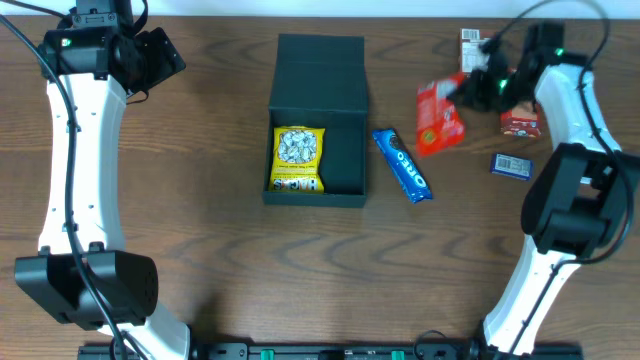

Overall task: Pack container
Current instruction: 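Grasp the red candy bag with the right gripper, then lower the red bag into the black box beside the yellow bag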

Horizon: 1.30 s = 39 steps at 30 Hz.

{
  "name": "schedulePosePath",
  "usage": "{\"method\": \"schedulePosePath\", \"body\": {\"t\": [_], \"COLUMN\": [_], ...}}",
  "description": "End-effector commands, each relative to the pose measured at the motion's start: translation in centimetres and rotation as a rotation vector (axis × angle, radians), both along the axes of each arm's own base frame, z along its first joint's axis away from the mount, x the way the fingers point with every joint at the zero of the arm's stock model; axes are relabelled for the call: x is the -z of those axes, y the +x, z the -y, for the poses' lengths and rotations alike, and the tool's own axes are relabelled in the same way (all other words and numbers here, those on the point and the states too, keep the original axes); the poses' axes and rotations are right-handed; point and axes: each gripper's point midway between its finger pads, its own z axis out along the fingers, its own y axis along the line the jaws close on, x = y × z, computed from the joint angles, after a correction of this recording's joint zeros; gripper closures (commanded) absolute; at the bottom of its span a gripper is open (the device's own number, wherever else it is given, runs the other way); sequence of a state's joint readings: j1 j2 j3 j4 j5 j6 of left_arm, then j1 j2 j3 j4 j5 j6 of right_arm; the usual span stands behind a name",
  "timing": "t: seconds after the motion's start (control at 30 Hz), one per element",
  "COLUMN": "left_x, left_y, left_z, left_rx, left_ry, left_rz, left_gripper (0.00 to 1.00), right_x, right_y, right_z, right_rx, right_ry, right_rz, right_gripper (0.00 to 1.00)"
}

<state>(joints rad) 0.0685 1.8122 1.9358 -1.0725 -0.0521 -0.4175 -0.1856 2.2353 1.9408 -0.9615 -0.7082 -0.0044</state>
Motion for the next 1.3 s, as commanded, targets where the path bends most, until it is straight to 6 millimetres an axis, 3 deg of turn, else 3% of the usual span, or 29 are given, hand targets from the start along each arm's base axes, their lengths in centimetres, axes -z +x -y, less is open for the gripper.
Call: {"method": "schedulePosePath", "body": {"t": [0.0, 0.1, 0.23, 0.4, 0.5, 0.53, 0.63, 0.73, 0.87, 0.97, 1.03, 1.1, 1.17, 1.27], "left_x": [0.5, 0.5, 0.5, 0.5, 0.5, 0.5, 0.6, 0.7, 0.8, 0.8, 0.8, 0.8, 0.8, 0.8], "left_y": [0.0, 0.0, 0.0, 0.0, 0.0, 0.0, -0.1, -0.2, -0.5, -0.5, -0.5, -0.4, -0.4, -0.4], "left_z": [-0.1, -0.1, -0.1, -0.1, -0.1, -0.1, -0.1, -0.1, -0.1, -0.1, -0.1, -0.1, -0.1, -0.1], "left_rx": [0.01, 0.01, 0.01, 0.01, 0.01, 0.01, 0.015, 0.04, 0.049, 0.049, 0.048, 0.046, 0.045, 0.046], "left_ry": [0.005, 0.005, 0.005, 0.005, 0.005, 0.005, 0.008, 0.022, 0.026, 0.025, 0.025, 0.024, 0.024, 0.024], "left_rz": [-0.014, -0.015, -0.014, -0.015, -0.015, -0.016, -0.019, -0.032, -0.046, -0.048, -0.046, -0.042, -0.042, -0.042], "left_gripper": [0.05, 0.05, 0.05, 0.05, 0.05, 0.05, 0.05, 0.05, 0.05, 0.05, 0.05, 0.05, 0.05, 0.05], "right_x": [-8.1, -12.8, -16.7, -16.5, -15.1, -13.8, -11.4, -10.0, -11.2, -11.7, -10.4, -8.4, -7.5, -6.6], "right_y": [2.0, 2.5, 1.1, -2.1, -4.1, -4.7, -6.1, -8.2, -11.2, -11.9, -12.1, -12.7, -12.6, -12.2], "right_z": [-2.8, -4.7, -10.5, -17.9, -21.7, -22.8, -23.8, -23.5, -22.1, -20.6, -20.6, -21.6, -22.5, -23.6], "right_rx": [-0.034, -0.056, -0.117, -0.198, -0.224, -0.22, -0.227, -0.268, -0.34, -0.301, -0.261, -0.248, -0.247, -0.231], "right_ry": [0.181, 0.218, 0.277, 0.331, 0.349, 0.339, 0.32, 0.27, 0.178, 0.073, 0.101, 0.252, 0.372, 0.396], "right_rz": [0.137, 0.214, 0.212, 0.071, -0.038, -0.087, -0.168, -0.211, -0.17, -0.074, -0.074, -0.108, -0.121, -0.101], "right_gripper": [0.99, 0.98, 0.99, 0.99, 0.99, 0.99, 0.99, 0.99, 0.98, 0.99, 0.99, 0.99, 0.99, 0.98]}}
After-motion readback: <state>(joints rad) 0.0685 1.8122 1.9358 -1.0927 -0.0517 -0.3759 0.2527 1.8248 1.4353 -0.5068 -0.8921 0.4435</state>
